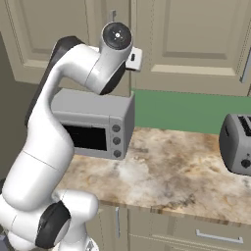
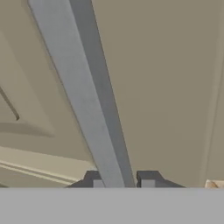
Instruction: Open the cabinet, pick the kettle from the cabinet, and place it in the sink.
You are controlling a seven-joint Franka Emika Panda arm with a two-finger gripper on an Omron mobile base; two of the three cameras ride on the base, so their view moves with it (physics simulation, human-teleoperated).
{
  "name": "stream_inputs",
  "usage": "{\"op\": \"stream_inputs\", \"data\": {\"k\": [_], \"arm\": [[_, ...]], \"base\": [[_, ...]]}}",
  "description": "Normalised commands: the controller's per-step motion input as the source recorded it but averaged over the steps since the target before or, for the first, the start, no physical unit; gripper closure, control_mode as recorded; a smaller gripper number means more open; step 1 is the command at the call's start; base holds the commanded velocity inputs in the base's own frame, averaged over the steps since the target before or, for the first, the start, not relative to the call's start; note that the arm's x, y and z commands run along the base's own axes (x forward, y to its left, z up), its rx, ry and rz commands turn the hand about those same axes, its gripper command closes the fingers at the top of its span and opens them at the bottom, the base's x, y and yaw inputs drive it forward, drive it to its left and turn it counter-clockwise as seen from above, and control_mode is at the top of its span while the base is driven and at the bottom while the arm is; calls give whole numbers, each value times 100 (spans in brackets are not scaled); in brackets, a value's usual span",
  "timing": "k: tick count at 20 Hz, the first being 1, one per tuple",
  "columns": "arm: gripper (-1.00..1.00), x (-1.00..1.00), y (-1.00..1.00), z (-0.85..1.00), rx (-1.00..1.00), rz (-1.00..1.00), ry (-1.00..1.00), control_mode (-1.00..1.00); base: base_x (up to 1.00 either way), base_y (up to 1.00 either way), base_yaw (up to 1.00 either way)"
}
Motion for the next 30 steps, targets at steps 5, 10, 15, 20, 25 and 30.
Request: {"op": "stream_inputs", "data": {"k": [5,10,15,20,25,30], "arm": [[100,-53,21,0,0,0,0,-100],[100,-57,18,0,-1,-4,0,-100],[100,-56,22,0,-3,-12,0,-100],[100,-57,25,0,-4,-13,-1,-100],[100,-57,28,0,-5,-14,-6,-100],[100,-49,32,0,0,-20,-2,-100]], "base": [[0,0,0],[0,0,0],[0,0,0],[0,0,0],[0,0,0],[0,0,0]]}}
